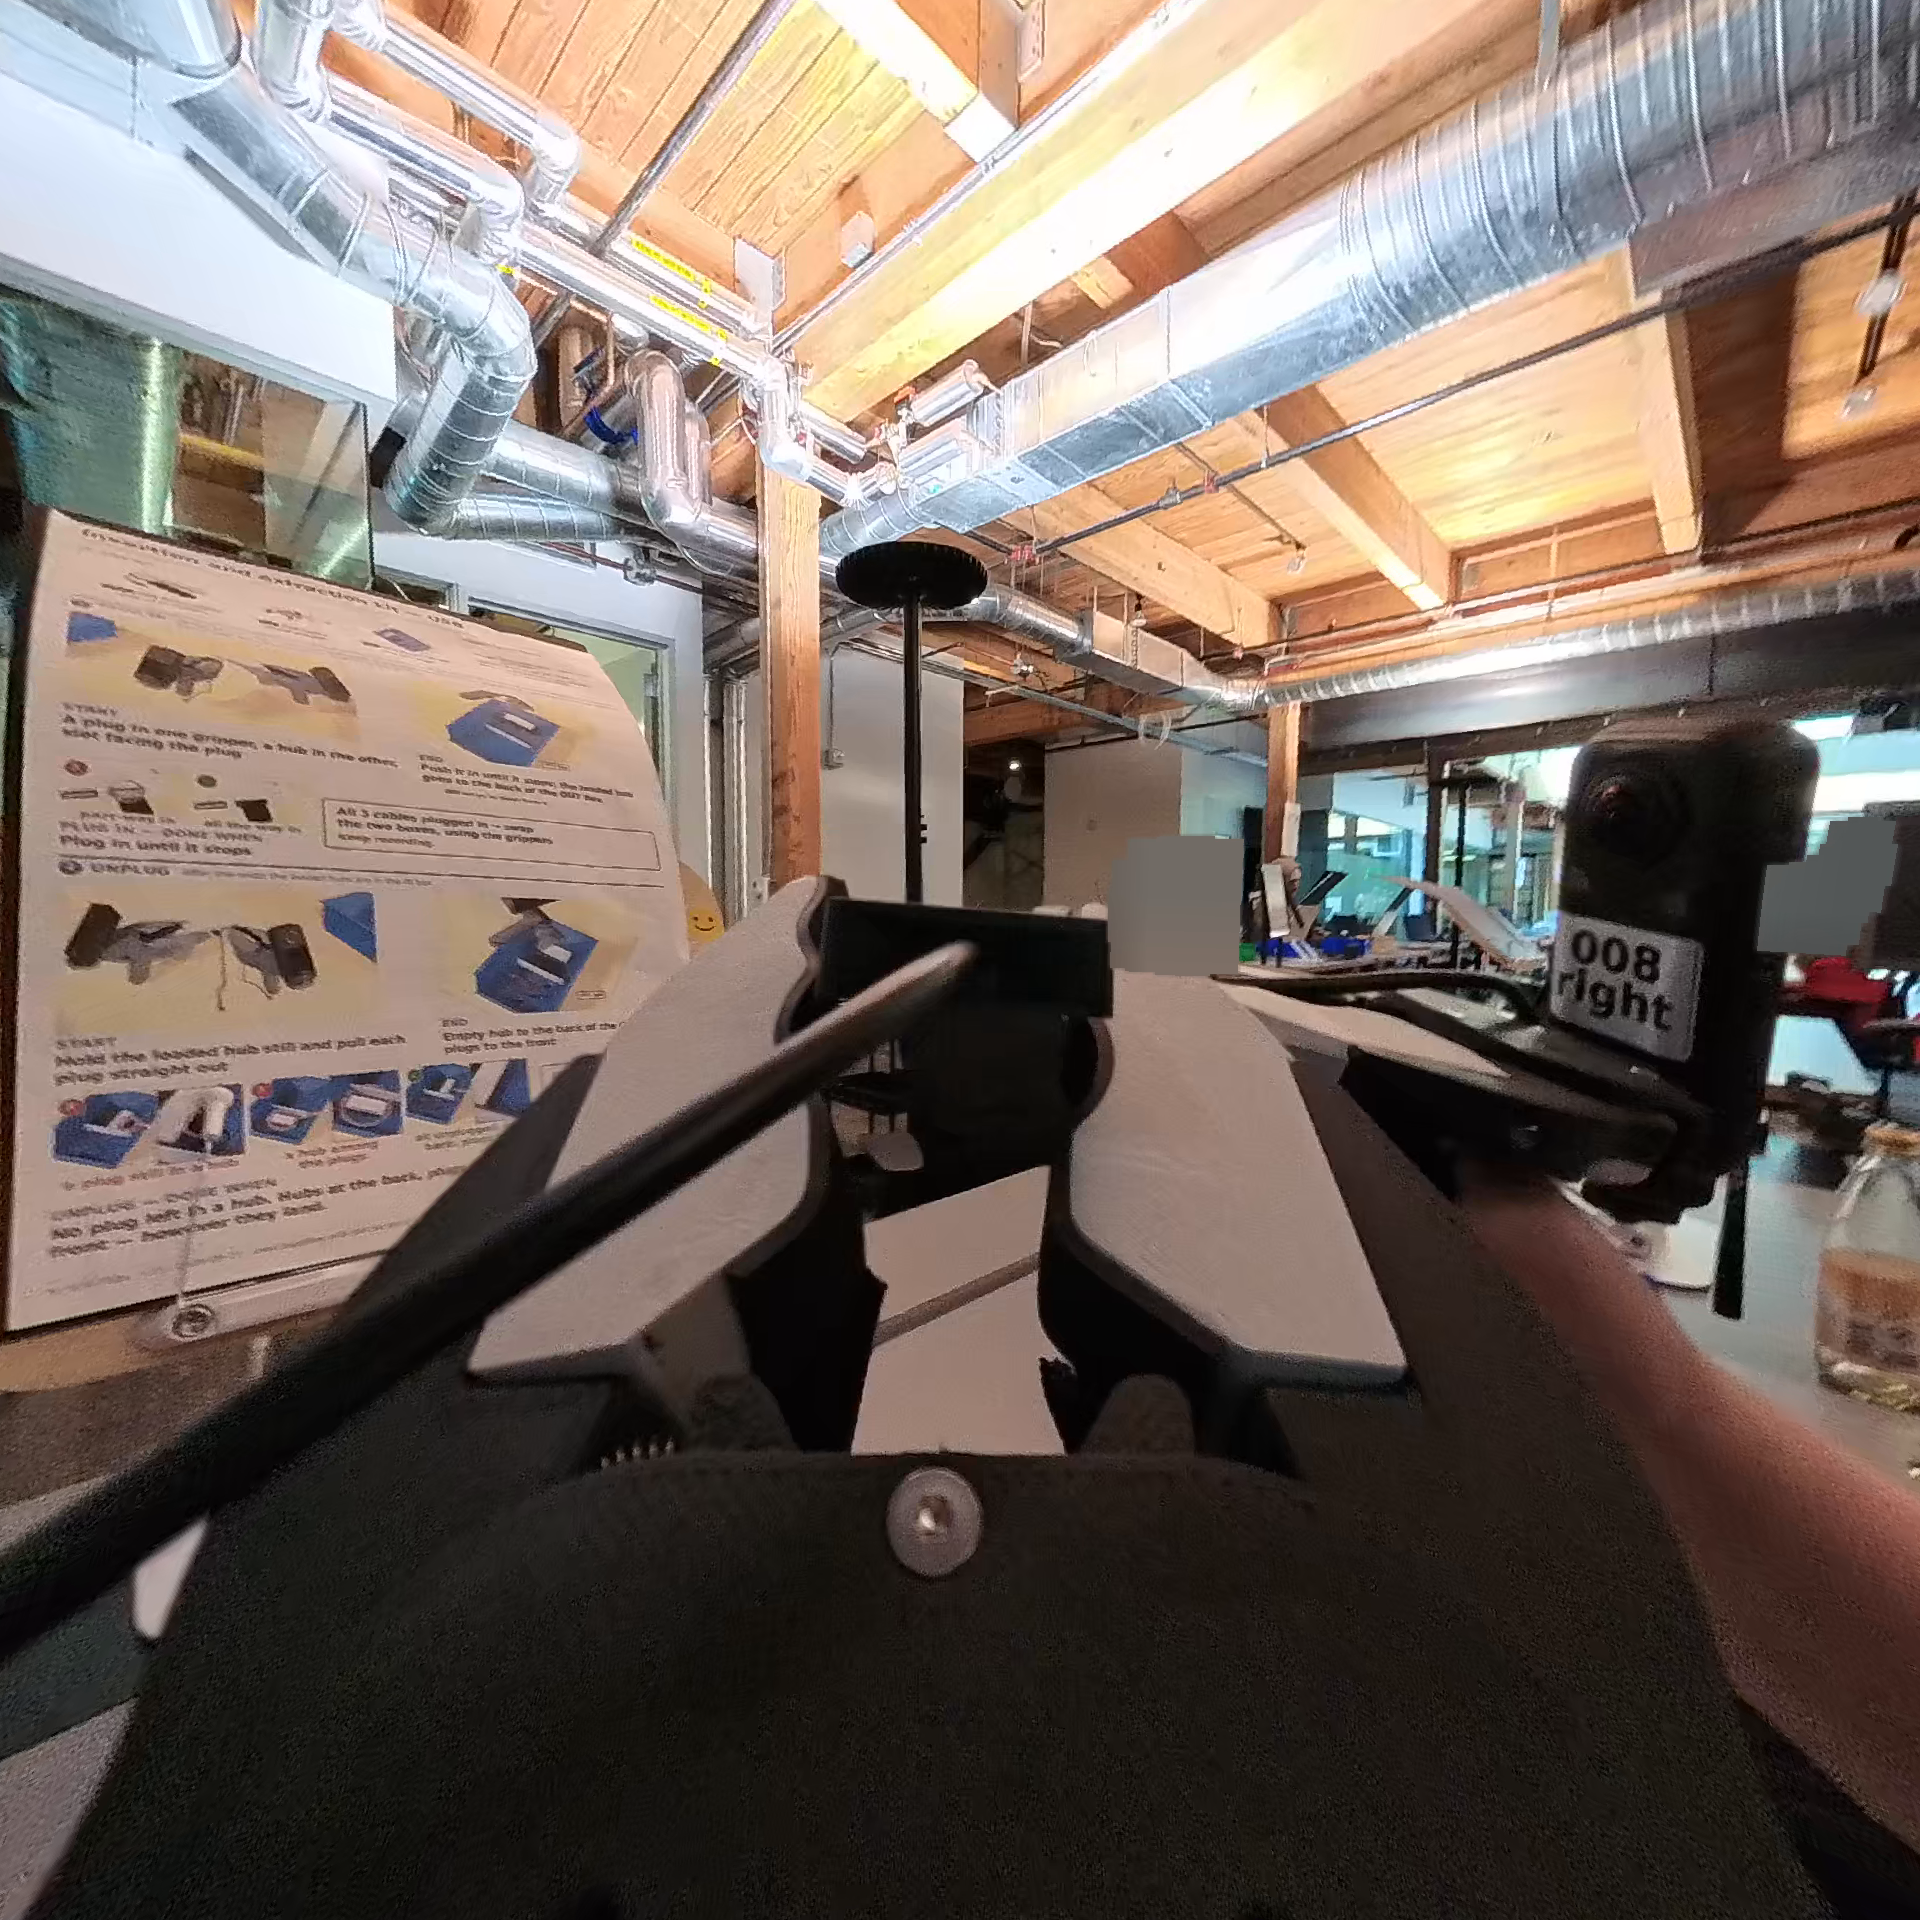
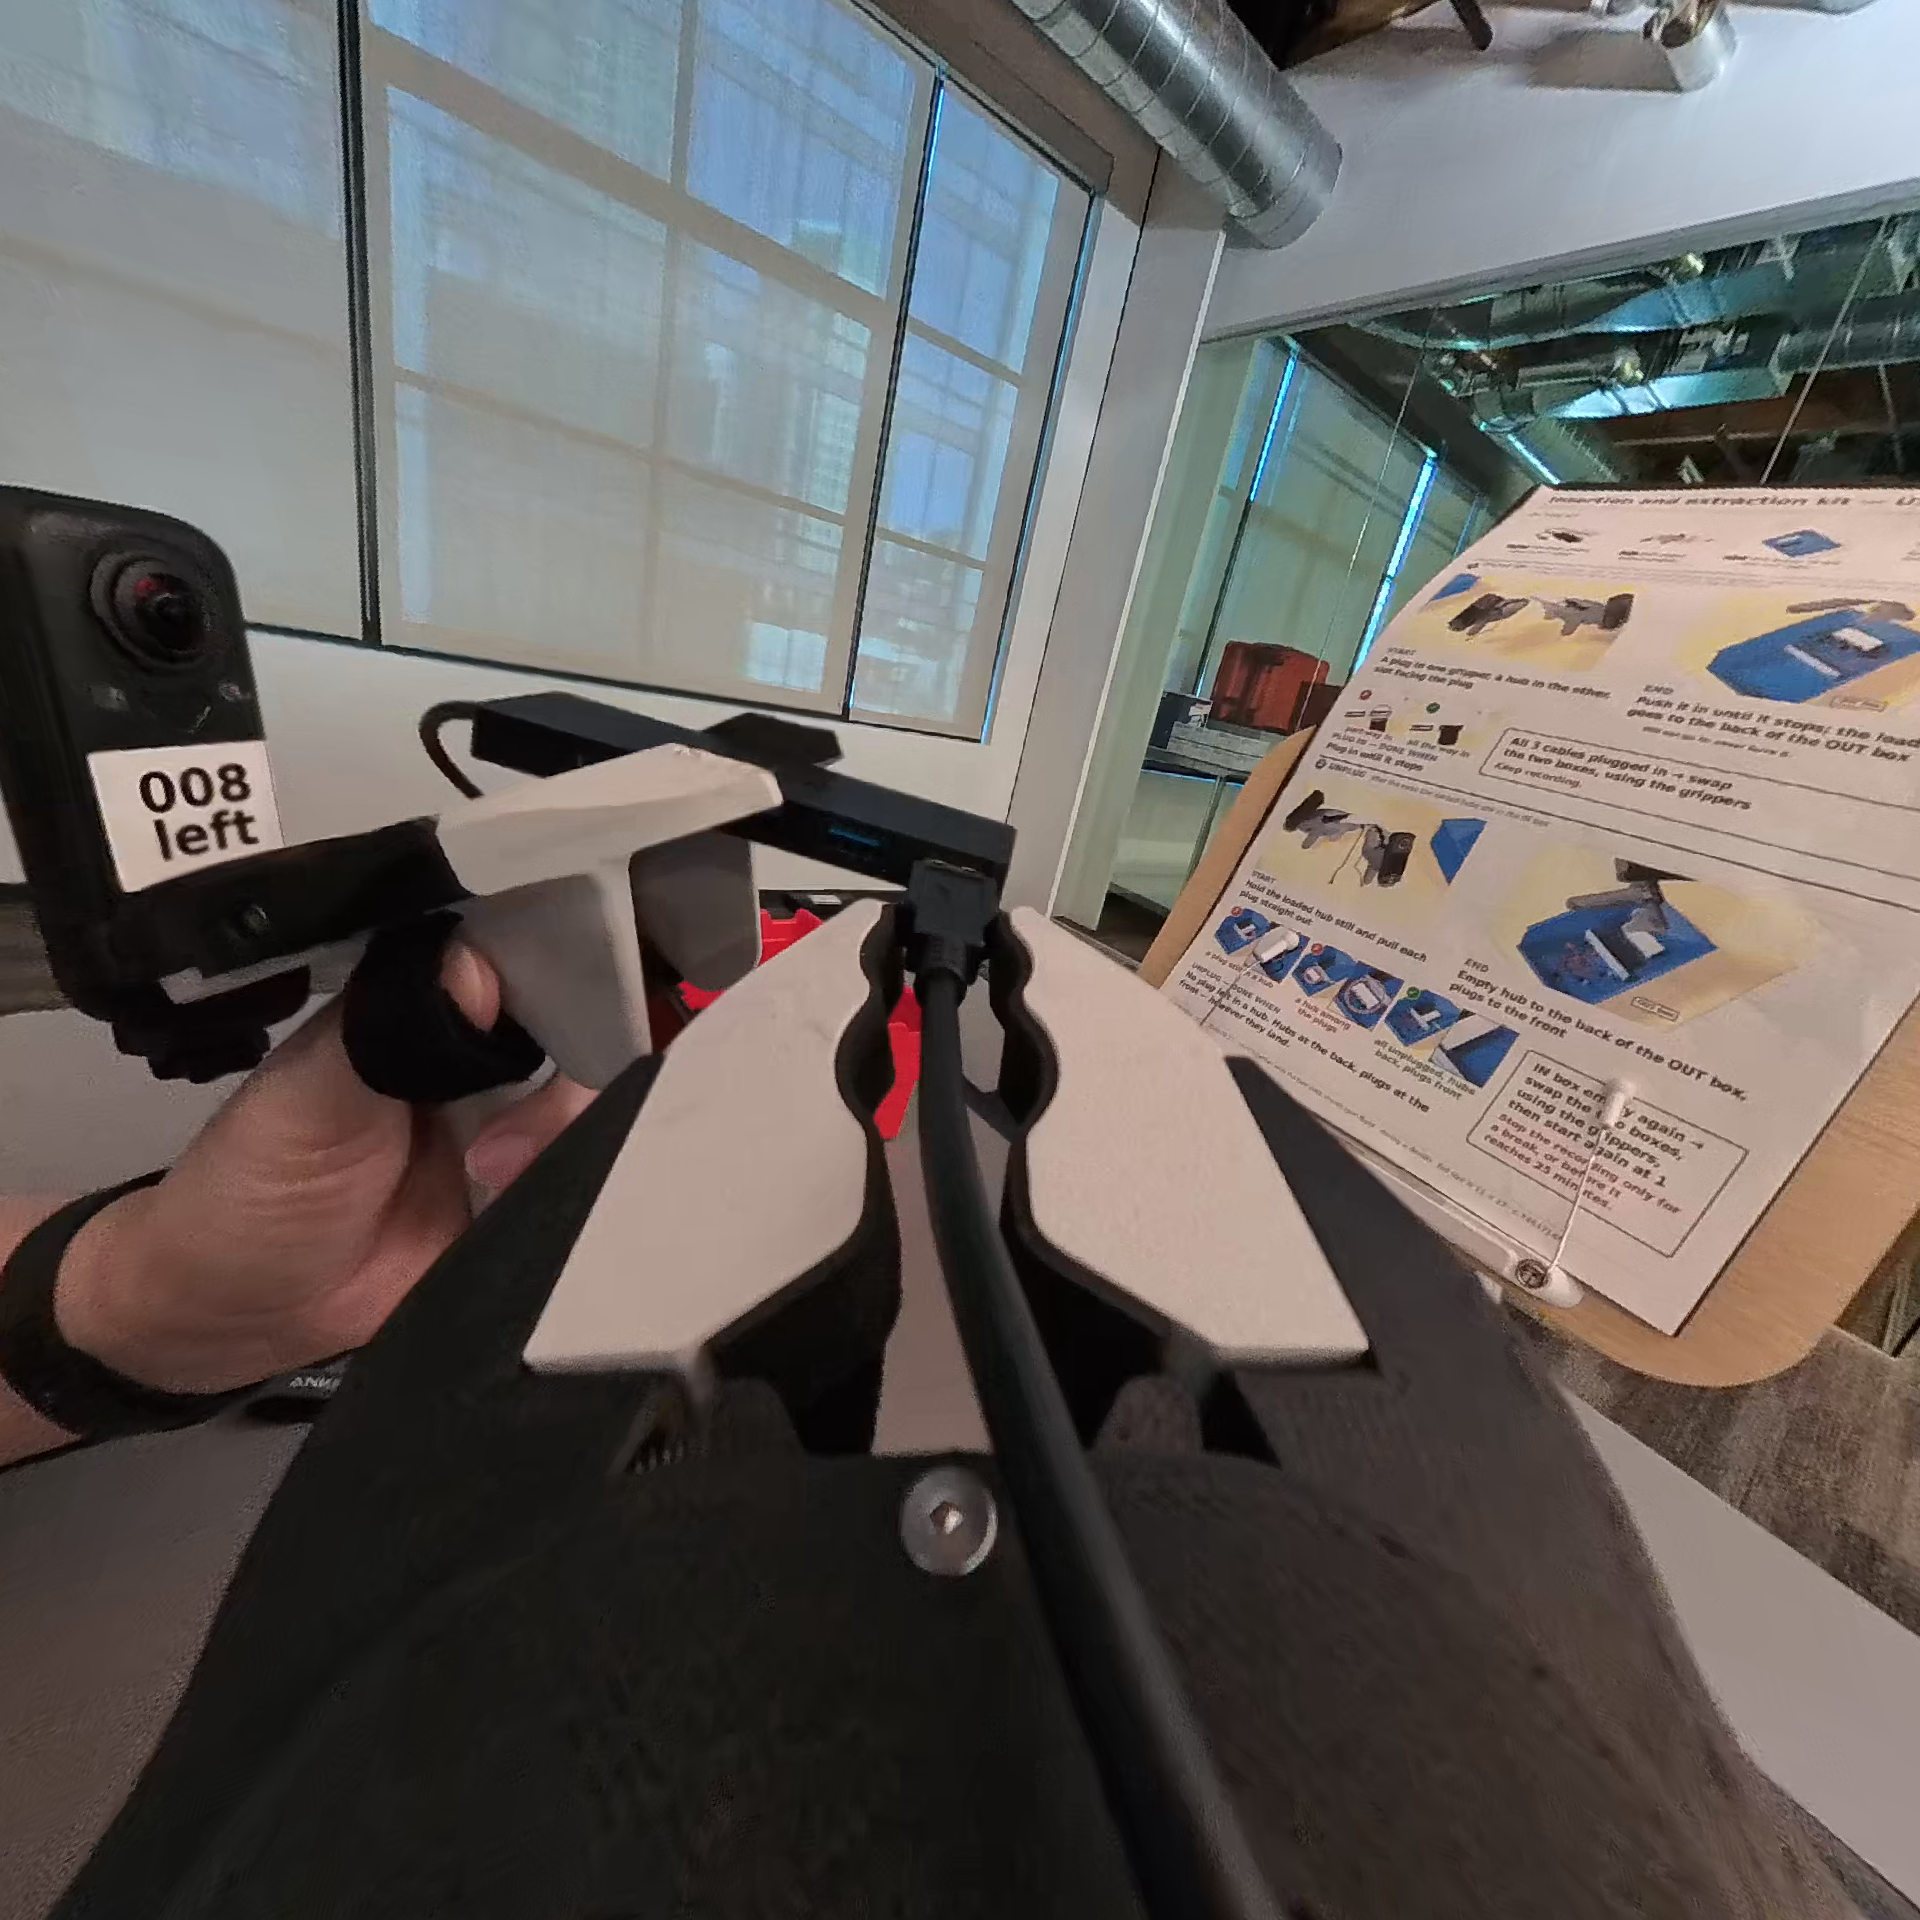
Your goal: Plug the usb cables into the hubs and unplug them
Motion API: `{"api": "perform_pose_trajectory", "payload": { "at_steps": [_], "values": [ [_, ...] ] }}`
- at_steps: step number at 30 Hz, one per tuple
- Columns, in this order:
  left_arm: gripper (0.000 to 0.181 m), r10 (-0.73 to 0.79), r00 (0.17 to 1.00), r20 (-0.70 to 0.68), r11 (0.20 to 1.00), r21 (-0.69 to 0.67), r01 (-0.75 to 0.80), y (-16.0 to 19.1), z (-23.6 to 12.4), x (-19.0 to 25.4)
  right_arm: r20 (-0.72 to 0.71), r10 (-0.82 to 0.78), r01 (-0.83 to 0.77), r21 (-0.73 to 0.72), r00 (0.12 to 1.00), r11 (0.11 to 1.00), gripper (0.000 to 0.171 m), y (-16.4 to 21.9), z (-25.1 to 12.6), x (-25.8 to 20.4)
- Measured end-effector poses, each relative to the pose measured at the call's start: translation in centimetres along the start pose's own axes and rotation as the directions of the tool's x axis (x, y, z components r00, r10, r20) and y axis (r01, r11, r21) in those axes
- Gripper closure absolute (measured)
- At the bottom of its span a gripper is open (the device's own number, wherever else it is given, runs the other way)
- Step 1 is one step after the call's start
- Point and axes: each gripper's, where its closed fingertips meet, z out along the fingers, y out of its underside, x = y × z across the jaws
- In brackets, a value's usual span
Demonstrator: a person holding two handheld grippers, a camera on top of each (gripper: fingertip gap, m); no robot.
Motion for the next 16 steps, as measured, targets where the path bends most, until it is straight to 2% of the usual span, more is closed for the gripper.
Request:
{"api": "perform_pose_trajectory", "payload": {
  "at_steps": [1, 4, 9, 12, 16],
  "values": [
    [0.141, -0.01, 1.0, 0.0, 1.0, 0.01, 0.01, -0.2, 0.0, 0.1, 0.002, -0.002, 0.002, 0.008, 1.0, 1.0, 0.154, -0.1, 0.0, -0.1],
    [0.141, -0.001, 1.0, 0.004, 0.999, 0.042, 0.001, -1.1, -0.2, 0.5, 0.022, -0.002, 0.001, 0.024, 1.0, 1.0, 0.154, 0.0, 0.1, -0.6],
    [0.141, 0.076, 0.997, -0.01, 0.997, 0.009, -0.076, -0.7, -0.1, 1.2, -0.007, -0.012, 0.013, 0.137, 1.0, 0.991, 0.154, -1.2, -0.5, -0.4],
    [0.141, 0.051, 0.999, -0.016, 0.999, 0.003, -0.051, -0.3, 0.0, 1.2, -0.009, -0.023, 0.024, 0.126, 1.0, 0.992, 0.154, -1.2, -0.5, -0.2],
    [0.141, 0.108, 0.994, -0.029, 0.994, -0.021, -0.109, -0.4, 0.1, 1.6, 0.006, -0.059, 0.057, 0.144, 0.998, 0.988, 0.154, -1.7, -0.8, -0.1]
  ]
}}
